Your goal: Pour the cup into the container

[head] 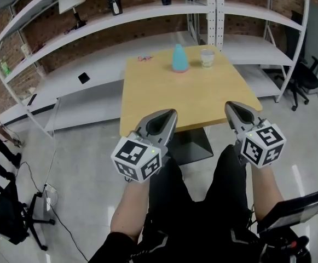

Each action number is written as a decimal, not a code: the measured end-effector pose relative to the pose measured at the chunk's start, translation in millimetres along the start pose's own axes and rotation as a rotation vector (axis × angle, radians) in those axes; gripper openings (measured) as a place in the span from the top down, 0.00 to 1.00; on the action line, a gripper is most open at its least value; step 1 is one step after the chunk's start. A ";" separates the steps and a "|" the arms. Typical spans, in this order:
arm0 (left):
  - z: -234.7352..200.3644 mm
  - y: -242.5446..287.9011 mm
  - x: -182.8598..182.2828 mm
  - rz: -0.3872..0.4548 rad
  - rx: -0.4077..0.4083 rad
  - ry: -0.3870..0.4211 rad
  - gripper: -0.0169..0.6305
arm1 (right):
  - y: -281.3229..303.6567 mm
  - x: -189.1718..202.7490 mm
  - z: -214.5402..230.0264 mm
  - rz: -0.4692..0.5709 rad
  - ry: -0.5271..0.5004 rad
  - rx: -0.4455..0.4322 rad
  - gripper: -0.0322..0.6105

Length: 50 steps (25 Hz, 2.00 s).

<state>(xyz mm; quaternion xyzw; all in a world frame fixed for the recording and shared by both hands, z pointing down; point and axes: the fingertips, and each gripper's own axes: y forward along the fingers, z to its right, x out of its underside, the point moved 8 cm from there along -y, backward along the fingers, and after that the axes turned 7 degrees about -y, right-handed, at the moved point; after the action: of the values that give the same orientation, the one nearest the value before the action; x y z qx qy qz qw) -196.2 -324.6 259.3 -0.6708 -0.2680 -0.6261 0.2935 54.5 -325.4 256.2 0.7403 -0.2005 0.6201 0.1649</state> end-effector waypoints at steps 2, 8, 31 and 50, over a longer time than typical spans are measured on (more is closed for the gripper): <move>-20.7 17.0 -3.0 -0.003 0.001 -0.005 0.97 | 21.8 -2.3 9.0 0.001 -0.002 0.007 0.95; -66.9 70.4 -0.4 -0.054 0.005 -0.013 0.97 | 78.1 4.4 46.4 -0.003 0.027 0.022 0.95; -189.7 188.3 -0.1 -0.134 -0.057 -0.055 0.97 | 251.7 44.4 170.4 -0.118 0.037 0.043 0.60; -240.4 208.7 30.1 -0.168 0.102 -0.080 0.97 | 312.8 77.7 207.5 -0.294 0.090 0.024 0.42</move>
<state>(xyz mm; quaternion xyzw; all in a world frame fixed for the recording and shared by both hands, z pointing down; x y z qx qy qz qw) -206.5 -642.9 287.7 -0.6545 -0.3663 -0.6068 0.2631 86.1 -705.4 294.6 0.7352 -0.0750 0.6240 0.2541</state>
